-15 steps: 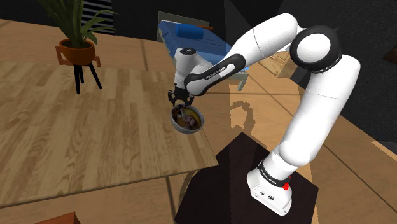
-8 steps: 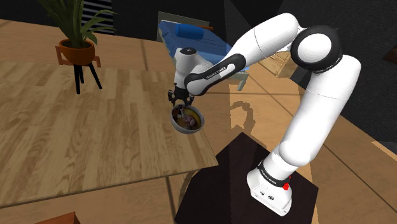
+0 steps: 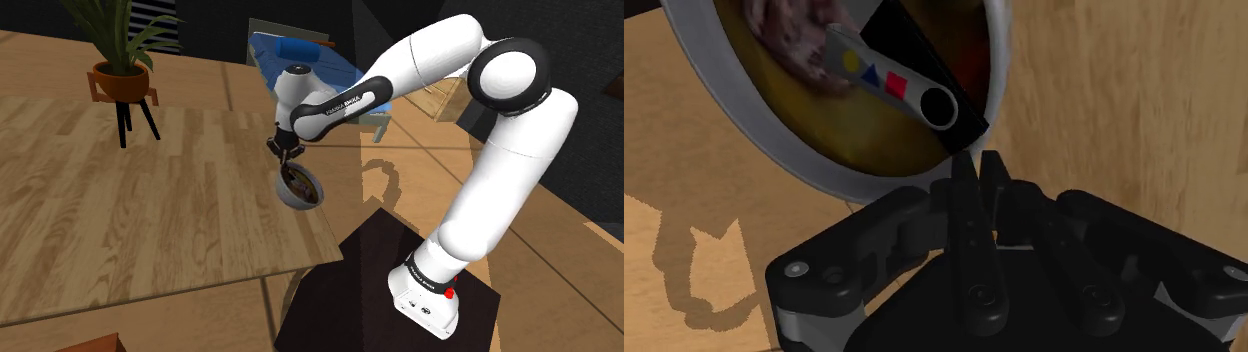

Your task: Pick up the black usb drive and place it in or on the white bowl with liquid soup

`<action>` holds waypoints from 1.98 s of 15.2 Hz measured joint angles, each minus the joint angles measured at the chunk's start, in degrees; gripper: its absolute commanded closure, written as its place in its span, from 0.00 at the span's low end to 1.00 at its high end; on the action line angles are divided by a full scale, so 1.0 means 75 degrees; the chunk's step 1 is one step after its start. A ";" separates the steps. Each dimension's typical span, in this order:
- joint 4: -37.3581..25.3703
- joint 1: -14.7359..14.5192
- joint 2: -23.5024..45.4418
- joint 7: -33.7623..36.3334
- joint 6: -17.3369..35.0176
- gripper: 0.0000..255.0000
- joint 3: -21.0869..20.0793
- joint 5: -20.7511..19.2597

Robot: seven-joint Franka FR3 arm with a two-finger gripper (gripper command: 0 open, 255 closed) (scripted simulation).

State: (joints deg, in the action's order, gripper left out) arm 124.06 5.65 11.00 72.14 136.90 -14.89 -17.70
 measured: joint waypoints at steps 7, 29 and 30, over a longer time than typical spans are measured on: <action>0.0217 0.0305 -0.0319 -0.0637 0.0048 0.00 -0.0199 0.0633; -0.0430 0.0259 0.0570 -0.5683 -0.1072 1.00 -0.0933 -0.0108; -0.0440 0.0254 0.0562 -0.5682 -0.1065 1.00 -0.0939 -0.0108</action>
State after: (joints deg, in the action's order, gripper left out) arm 120.76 7.55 15.22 29.53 128.91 -21.94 -18.50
